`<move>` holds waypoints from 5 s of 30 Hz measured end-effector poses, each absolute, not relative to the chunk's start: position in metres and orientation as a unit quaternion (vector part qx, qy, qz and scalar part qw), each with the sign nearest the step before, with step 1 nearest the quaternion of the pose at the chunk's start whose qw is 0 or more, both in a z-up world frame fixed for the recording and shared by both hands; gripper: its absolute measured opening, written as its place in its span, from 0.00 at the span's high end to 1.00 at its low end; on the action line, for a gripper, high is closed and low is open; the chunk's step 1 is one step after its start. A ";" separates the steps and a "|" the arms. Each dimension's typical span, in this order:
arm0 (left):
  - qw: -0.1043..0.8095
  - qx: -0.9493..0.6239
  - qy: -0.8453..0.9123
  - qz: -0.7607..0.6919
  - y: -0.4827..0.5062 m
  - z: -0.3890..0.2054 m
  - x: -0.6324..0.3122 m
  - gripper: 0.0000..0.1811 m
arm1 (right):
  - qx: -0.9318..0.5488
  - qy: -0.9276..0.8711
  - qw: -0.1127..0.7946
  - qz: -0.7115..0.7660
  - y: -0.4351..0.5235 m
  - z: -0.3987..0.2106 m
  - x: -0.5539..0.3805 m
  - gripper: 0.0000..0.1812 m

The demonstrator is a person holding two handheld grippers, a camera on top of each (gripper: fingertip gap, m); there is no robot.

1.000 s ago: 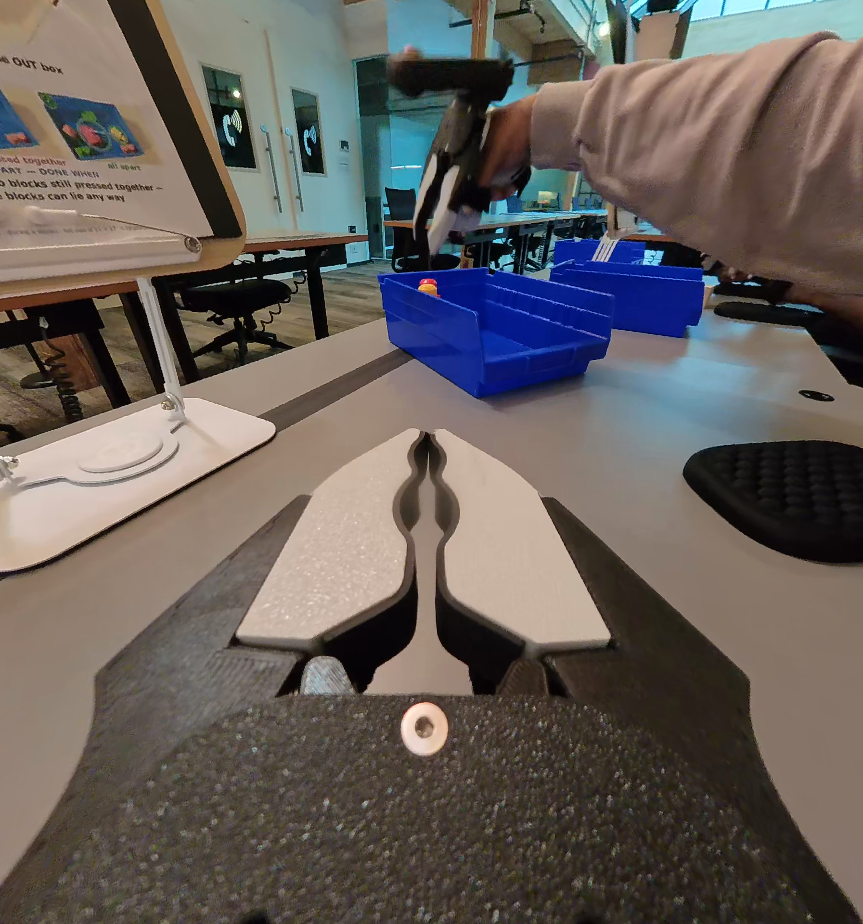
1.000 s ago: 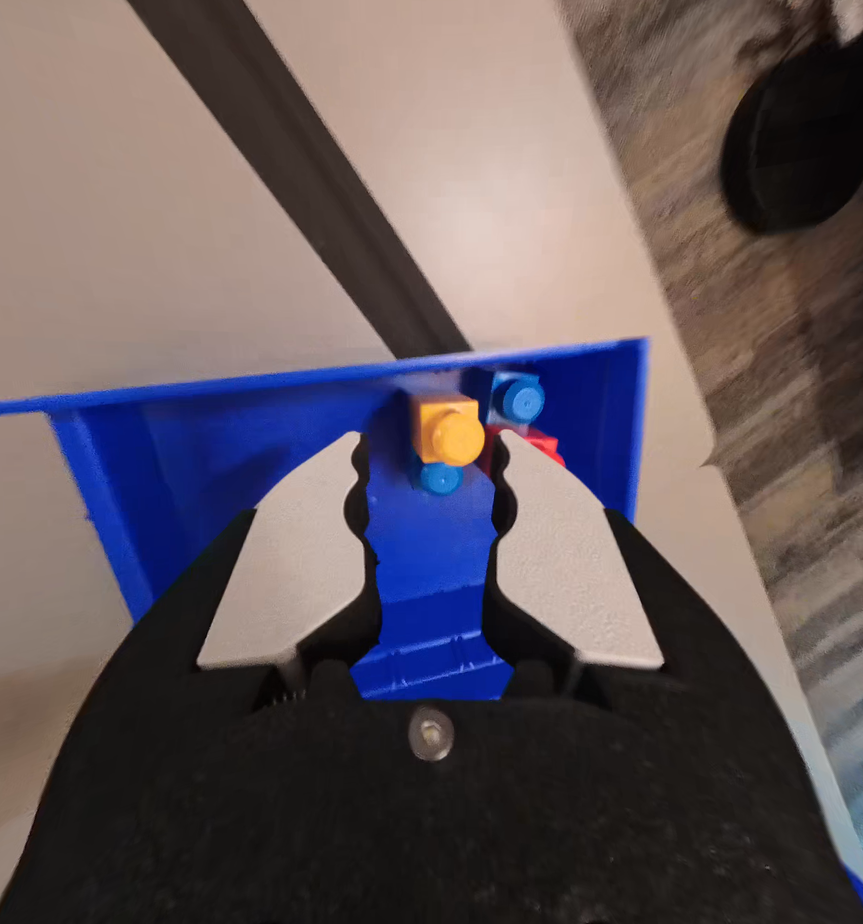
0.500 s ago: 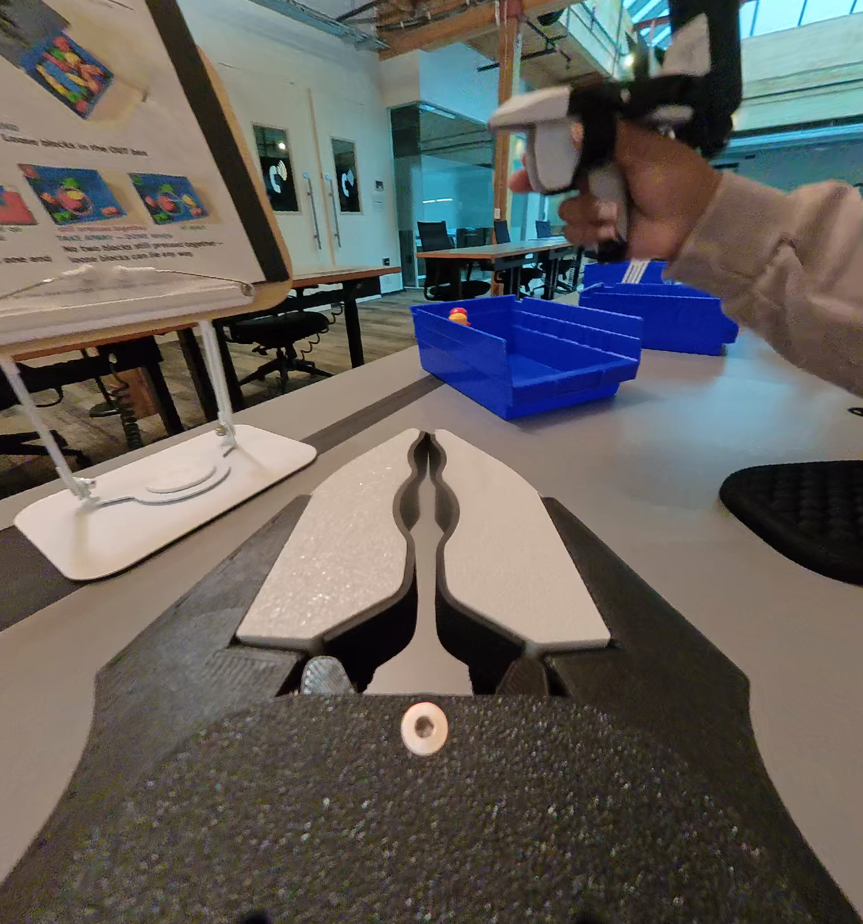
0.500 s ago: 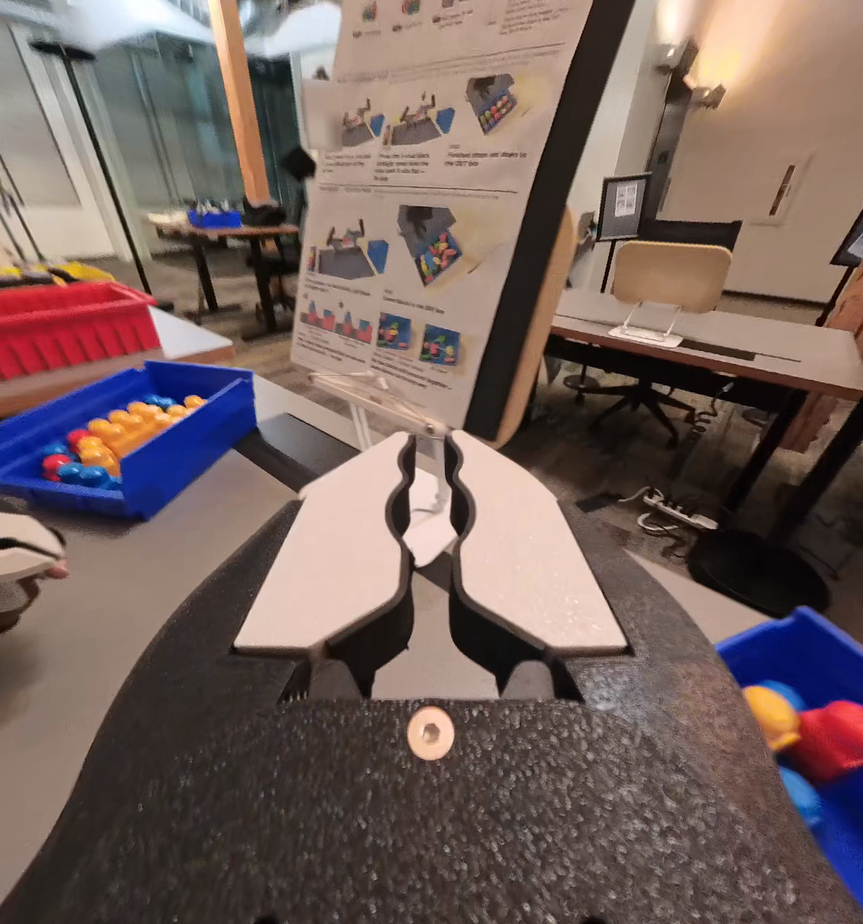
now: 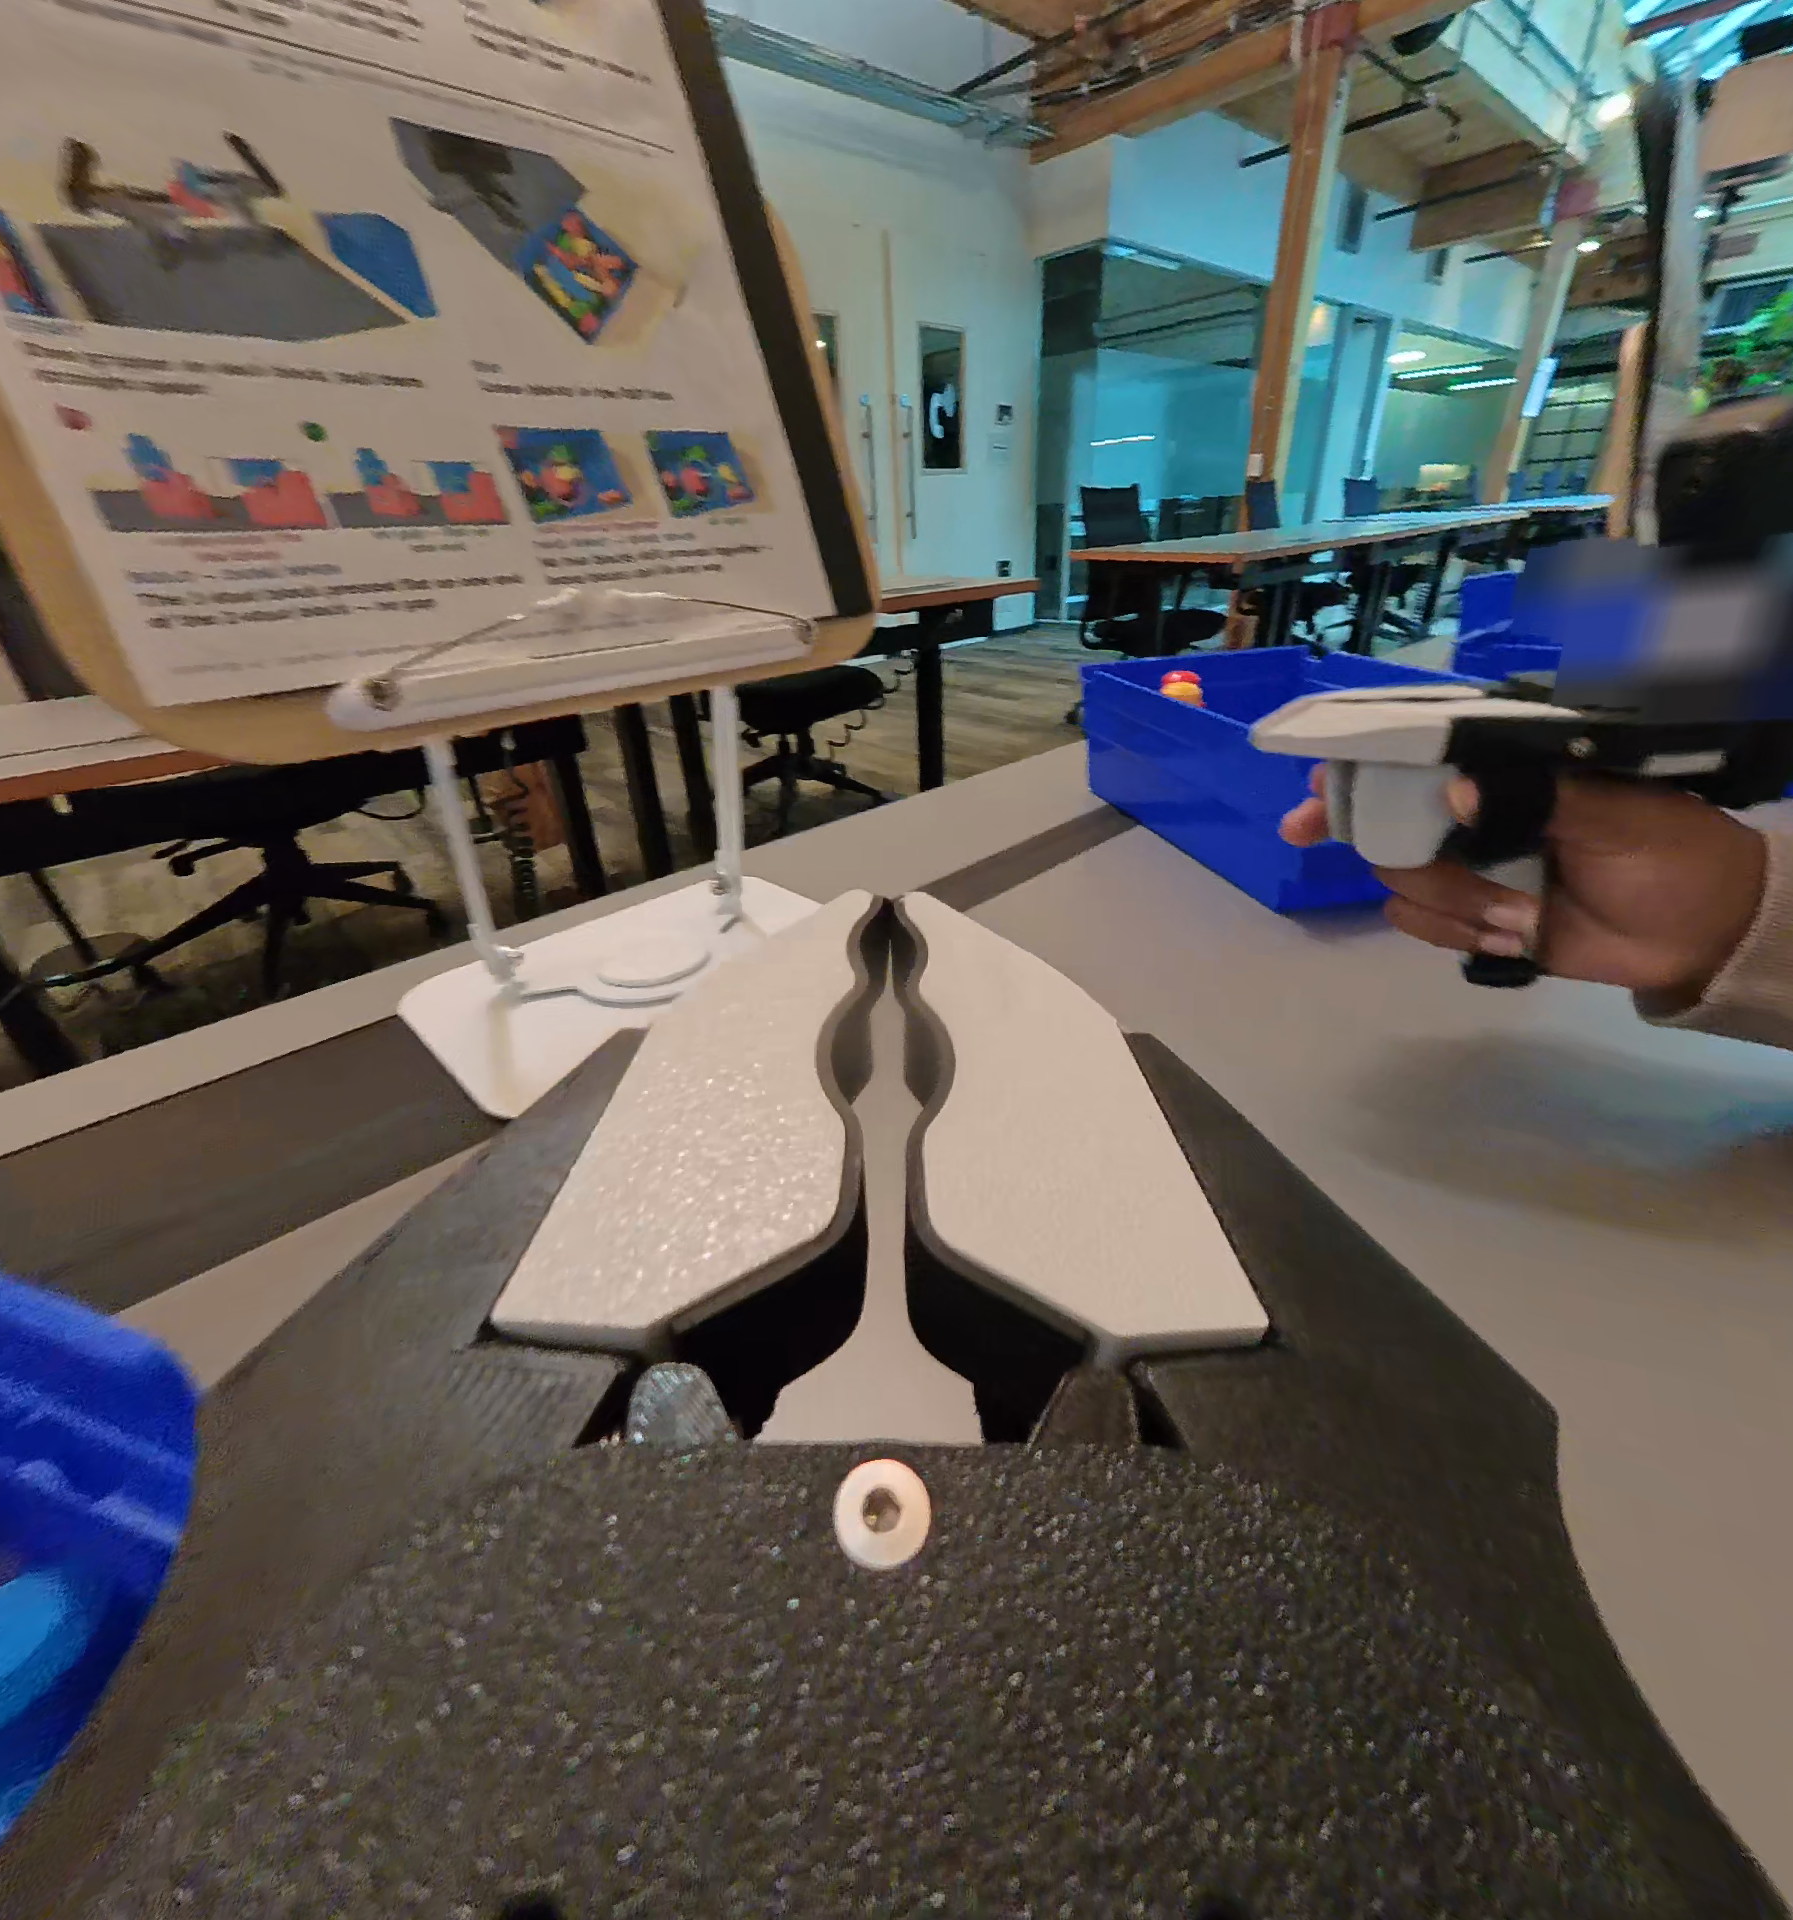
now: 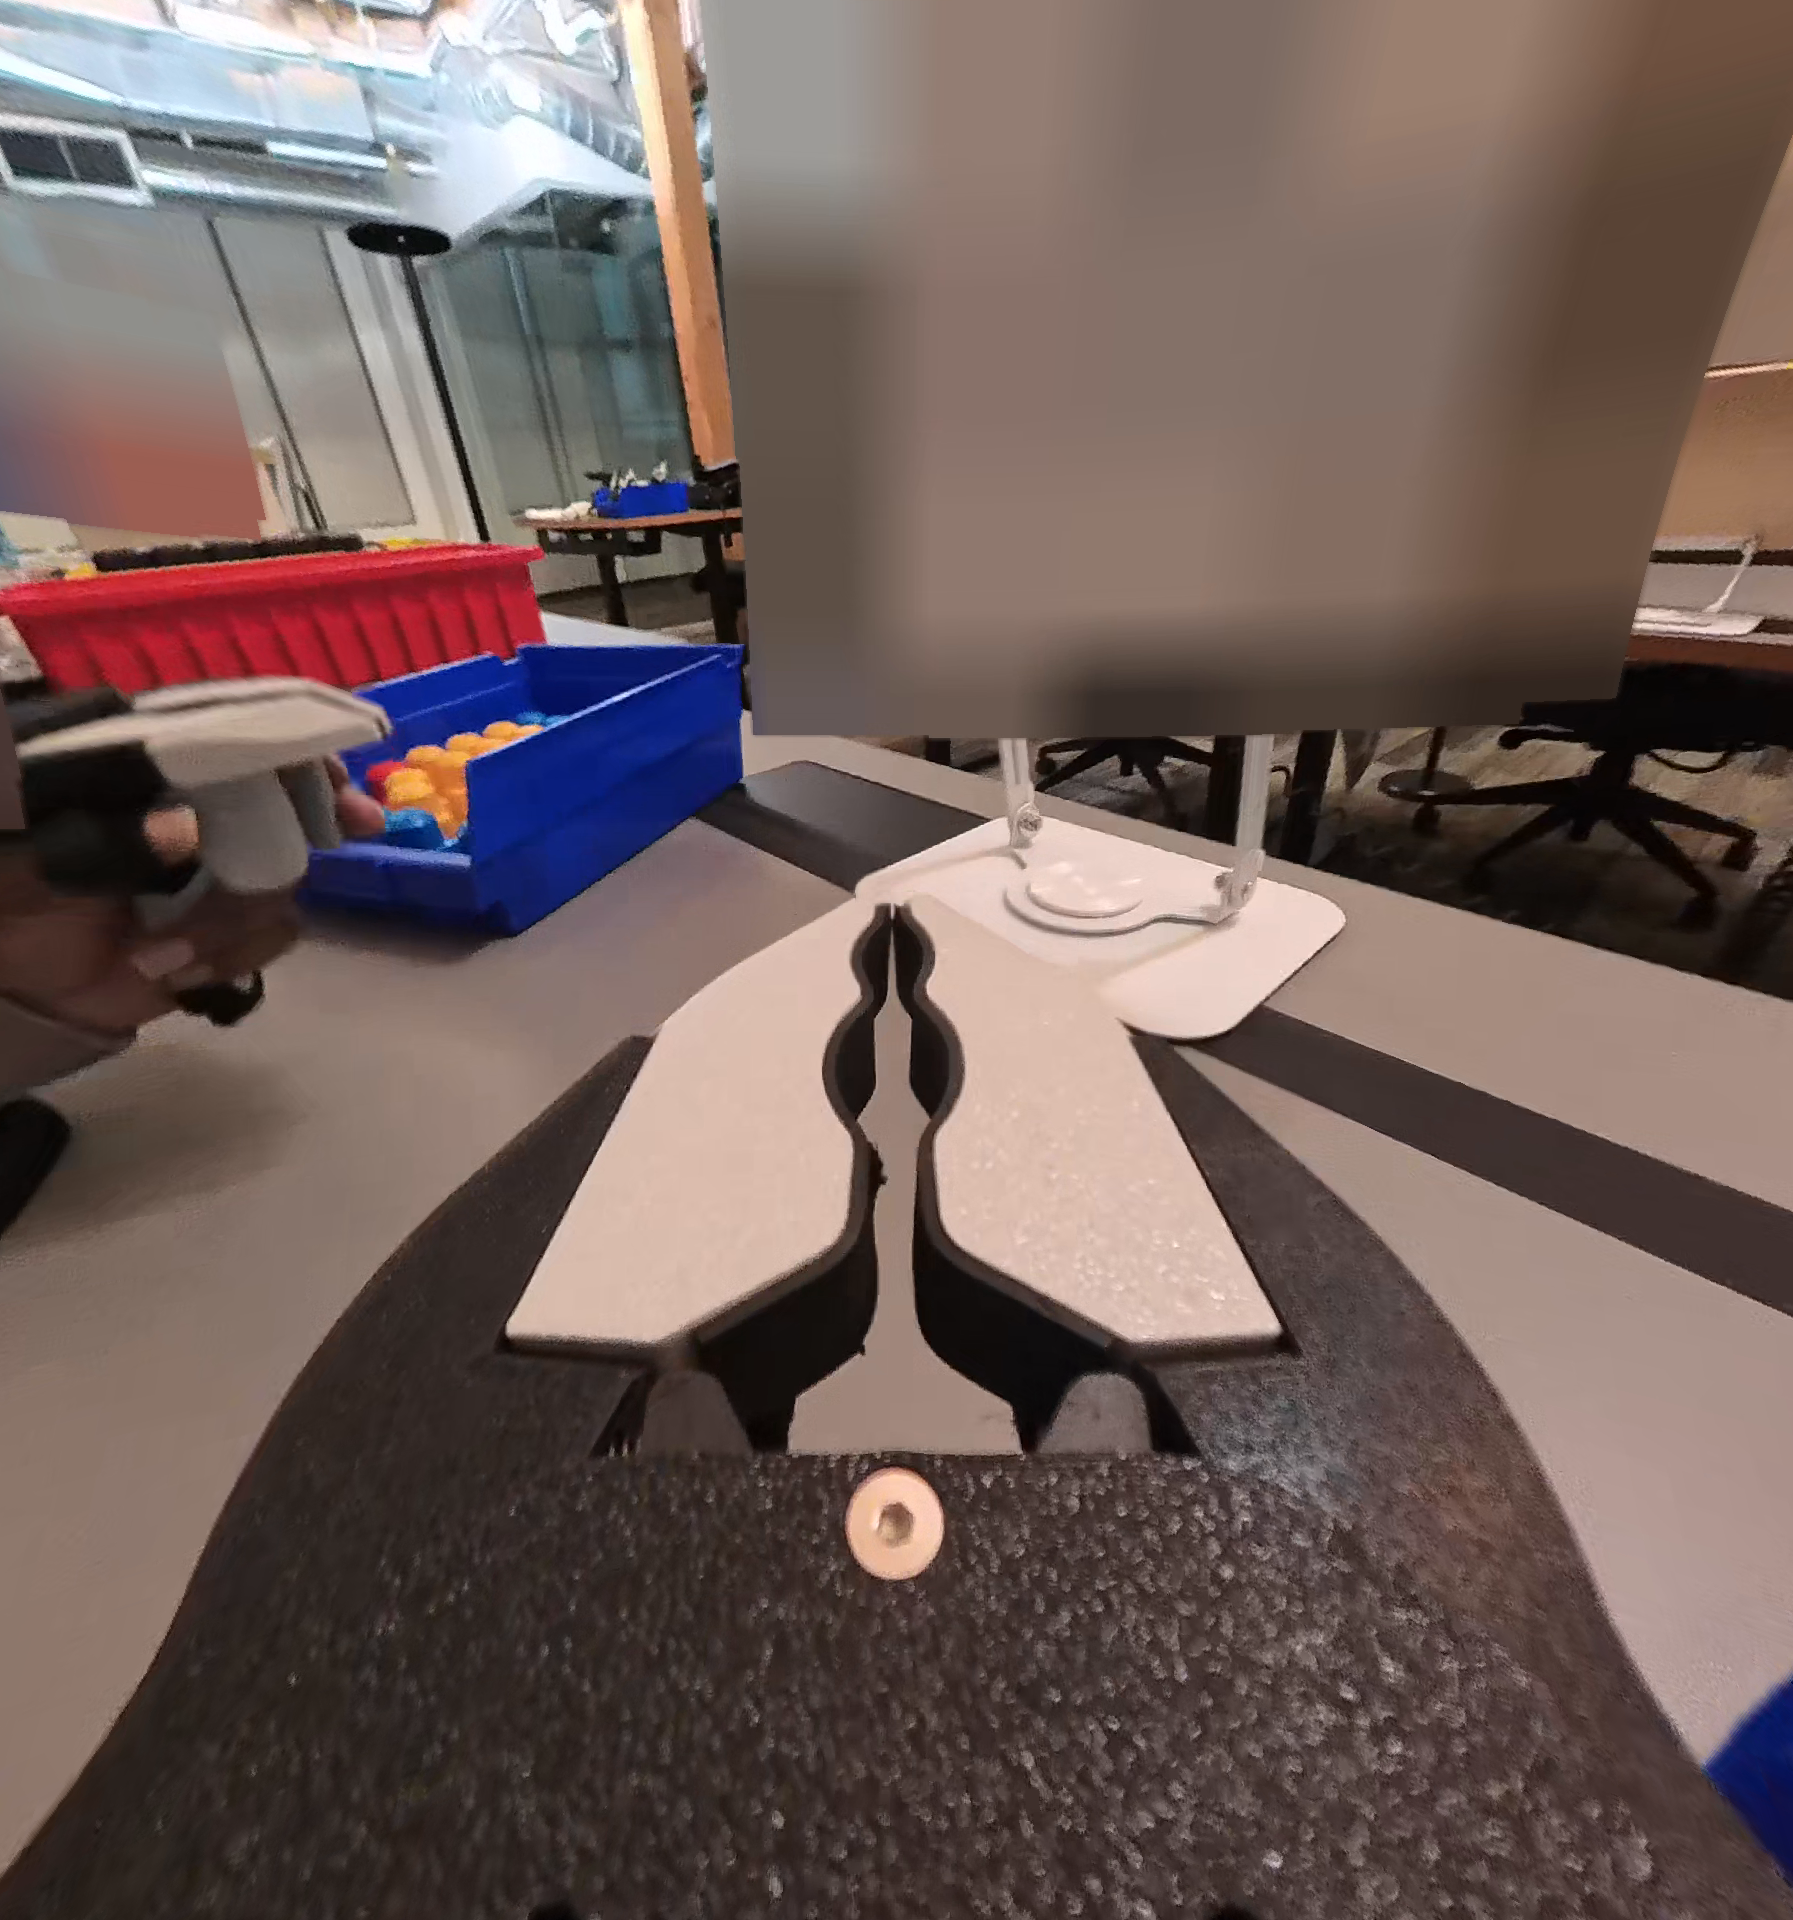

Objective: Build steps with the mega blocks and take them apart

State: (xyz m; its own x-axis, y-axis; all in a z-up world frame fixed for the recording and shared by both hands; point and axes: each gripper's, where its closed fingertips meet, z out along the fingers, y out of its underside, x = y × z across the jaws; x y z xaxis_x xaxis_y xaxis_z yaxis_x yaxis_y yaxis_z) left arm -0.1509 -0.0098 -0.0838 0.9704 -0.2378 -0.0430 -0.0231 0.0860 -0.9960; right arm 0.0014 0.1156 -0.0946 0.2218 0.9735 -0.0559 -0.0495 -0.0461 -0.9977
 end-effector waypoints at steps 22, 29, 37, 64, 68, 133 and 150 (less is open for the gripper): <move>0.478 -0.867 0.003 0.142 -0.086 -0.073 -0.418 0.81 | -0.554 -0.432 0.542 0.462 0.111 -0.102 0.008 1.00; 0.311 -0.945 0.067 0.076 -0.071 -0.125 -0.439 0.79 | -0.555 -0.449 0.530 0.459 0.106 -0.110 0.003 1.00; 0.228 -0.962 0.112 0.102 -0.043 -0.157 -0.458 0.77 | -0.554 -0.451 0.524 0.463 0.105 -0.111 0.003 1.00; 0.273 -0.936 0.145 0.171 -0.029 -0.118 -0.431 0.81 | -0.554 -0.445 0.522 0.472 0.108 -0.107 0.005 1.00; 0.350 -0.904 0.174 0.171 -0.023 -0.064 -0.372 0.81 | -0.546 -0.449 0.522 0.477 0.101 -0.104 0.002 1.00; 0.440 -0.885 0.109 0.108 -0.085 -0.091 -0.356 0.79 | -0.472 -0.581 0.370 0.550 0.037 -0.121 0.006 0.76; 0.008 -0.962 0.260 0.089 -0.138 -0.172 -0.415 0.80 | -0.490 -0.602 0.359 0.518 0.039 -0.139 0.003 0.80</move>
